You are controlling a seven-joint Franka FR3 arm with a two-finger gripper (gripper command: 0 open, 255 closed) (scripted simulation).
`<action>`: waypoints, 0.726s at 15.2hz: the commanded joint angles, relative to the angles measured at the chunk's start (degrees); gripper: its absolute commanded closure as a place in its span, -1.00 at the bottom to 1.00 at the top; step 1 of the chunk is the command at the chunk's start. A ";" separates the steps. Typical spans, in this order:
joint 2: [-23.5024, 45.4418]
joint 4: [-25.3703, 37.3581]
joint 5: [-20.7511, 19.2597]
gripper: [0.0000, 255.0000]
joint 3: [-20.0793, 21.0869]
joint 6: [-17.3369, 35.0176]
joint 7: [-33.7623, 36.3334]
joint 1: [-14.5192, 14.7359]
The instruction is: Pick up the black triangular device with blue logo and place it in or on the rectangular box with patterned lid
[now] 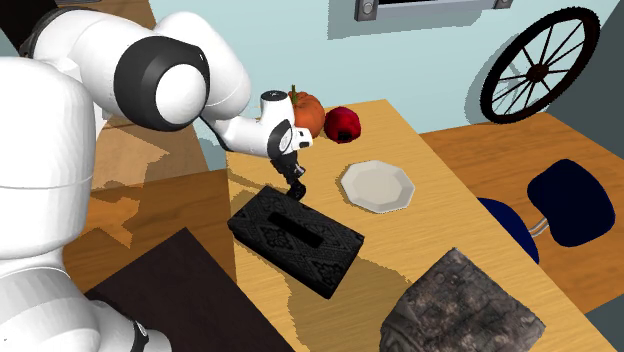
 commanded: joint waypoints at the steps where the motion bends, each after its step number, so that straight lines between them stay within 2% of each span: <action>1: -1.12 -0.31 0.32 1.00 0.29 -1.20 -0.24 -0.29; 2: -0.47 -0.04 0.16 1.00 0.13 -0.62 -0.08 -0.10; 3: -0.47 -0.04 0.16 -1.00 0.13 -0.62 -0.08 -0.10; 4: -1.07 -4.91 -2.49 -1.00 -4.81 8.29 8.35 4.02; 5: -0.58 -8.81 -5.16 -1.00 -12.43 17.00 17.91 11.02; 6: 0.41 -10.66 -5.84 -1.00 -18.11 21.94 23.40 16.59; 11: 4.99 -7.69 -4.37 -1.00 -18.17 23.57 22.45 16.50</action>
